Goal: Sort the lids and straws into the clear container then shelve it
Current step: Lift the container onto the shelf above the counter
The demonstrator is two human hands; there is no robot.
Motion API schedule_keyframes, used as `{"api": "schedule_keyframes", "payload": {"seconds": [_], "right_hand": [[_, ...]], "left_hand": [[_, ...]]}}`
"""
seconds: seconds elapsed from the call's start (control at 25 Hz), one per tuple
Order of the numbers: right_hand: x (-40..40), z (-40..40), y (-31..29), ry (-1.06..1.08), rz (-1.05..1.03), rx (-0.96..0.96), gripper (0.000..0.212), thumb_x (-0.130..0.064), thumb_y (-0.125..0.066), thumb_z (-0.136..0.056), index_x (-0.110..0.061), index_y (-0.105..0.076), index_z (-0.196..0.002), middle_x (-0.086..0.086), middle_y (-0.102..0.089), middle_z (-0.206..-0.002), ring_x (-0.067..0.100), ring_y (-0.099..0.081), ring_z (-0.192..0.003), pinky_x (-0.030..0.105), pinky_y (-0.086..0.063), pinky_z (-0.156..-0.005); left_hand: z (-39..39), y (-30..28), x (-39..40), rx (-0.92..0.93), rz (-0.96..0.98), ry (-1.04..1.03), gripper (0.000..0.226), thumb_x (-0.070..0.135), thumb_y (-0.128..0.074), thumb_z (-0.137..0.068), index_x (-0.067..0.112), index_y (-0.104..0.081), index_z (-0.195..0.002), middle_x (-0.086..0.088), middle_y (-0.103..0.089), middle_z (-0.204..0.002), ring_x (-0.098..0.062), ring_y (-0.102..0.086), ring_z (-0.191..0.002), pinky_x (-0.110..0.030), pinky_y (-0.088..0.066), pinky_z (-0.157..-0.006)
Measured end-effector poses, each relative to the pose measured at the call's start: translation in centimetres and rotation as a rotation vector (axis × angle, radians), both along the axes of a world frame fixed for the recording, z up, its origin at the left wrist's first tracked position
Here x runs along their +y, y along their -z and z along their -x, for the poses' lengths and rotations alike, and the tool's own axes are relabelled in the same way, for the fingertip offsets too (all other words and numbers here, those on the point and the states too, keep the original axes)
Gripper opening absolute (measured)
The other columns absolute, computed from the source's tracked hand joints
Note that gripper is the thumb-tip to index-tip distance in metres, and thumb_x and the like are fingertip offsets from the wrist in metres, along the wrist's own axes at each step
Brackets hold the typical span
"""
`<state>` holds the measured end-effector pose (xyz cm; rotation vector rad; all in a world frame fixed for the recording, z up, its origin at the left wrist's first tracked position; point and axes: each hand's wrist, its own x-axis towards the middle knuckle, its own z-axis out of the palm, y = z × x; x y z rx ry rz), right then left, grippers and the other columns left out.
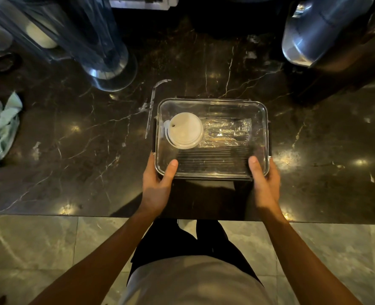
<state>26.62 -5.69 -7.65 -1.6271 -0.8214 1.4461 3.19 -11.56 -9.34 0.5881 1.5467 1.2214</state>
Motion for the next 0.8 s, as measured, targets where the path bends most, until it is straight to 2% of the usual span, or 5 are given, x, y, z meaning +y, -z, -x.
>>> {"api": "schedule_keyframes", "payload": {"seconds": [0.2, 0.48, 0.6, 0.72, 0.8], "right_hand": [[0.0, 0.4, 0.6, 0.033, 0.015, 0.029, 0.021, -0.019, -0.06, -0.102, -0.027, -0.065, -0.12, -0.005, -0.075, -0.11, 0.009, -0.074, -0.102, 0.018, -0.057, -0.08], [0.3, 0.5, -0.2, 0.002, -0.034, 0.009, 0.022, -0.021, -0.06, -0.102, -0.026, -0.068, -0.122, -0.004, -0.077, -0.113, 0.012, -0.072, -0.11, 0.021, -0.055, -0.09], [0.5, 0.6, -1.0, -0.027, -0.077, 0.008, 0.021, -0.022, -0.058, -0.103, -0.027, -0.069, -0.12, -0.009, -0.078, -0.113, 0.009, -0.071, -0.111, 0.018, -0.054, -0.09], [1.3, 0.7, -1.9, -0.009, -0.116, 0.024, 0.022, -0.025, -0.059, -0.101, -0.026, -0.069, -0.121, -0.008, -0.078, -0.113, 0.015, -0.071, -0.114, 0.021, -0.055, -0.092], [2.1, 0.9, -2.8, 0.008, -0.146, 0.066, 0.028, -0.031, -0.063, -0.095, -0.026, -0.07, -0.122, -0.004, -0.077, -0.118, 0.017, -0.069, -0.118, 0.03, -0.052, -0.1]], "left_hand": [[-0.7, 0.3, 0.1, -0.028, 0.02, -0.041, 0.057, 0.042, -0.063, -0.089, 0.029, -0.048, -0.142, 0.015, -0.065, -0.131, 0.0, -0.061, -0.124, -0.016, -0.049, -0.099], [-0.3, -0.4, 0.3, -0.016, -0.071, -0.019, 0.058, 0.041, -0.063, -0.09, 0.016, -0.053, -0.142, 0.0, -0.068, -0.135, -0.018, -0.061, -0.13, -0.03, -0.05, -0.107], [-0.2, -1.2, 0.9, 0.004, -0.081, -0.047, 0.062, 0.044, -0.065, -0.087, 0.014, -0.055, -0.141, 0.0, -0.069, -0.132, -0.015, -0.063, -0.127, -0.031, -0.05, -0.109], [0.0, -2.2, 1.7, 0.02, -0.115, -0.04, 0.063, 0.043, -0.066, -0.088, 0.012, -0.055, -0.142, 0.001, -0.07, -0.131, -0.015, -0.064, -0.127, -0.03, -0.05, -0.108], [0.1, -3.2, 2.4, 0.02, -0.134, -0.02, 0.058, 0.037, -0.066, -0.094, 0.011, -0.053, -0.144, 0.0, -0.069, -0.132, -0.014, -0.064, -0.126, -0.029, -0.05, -0.108]]}}
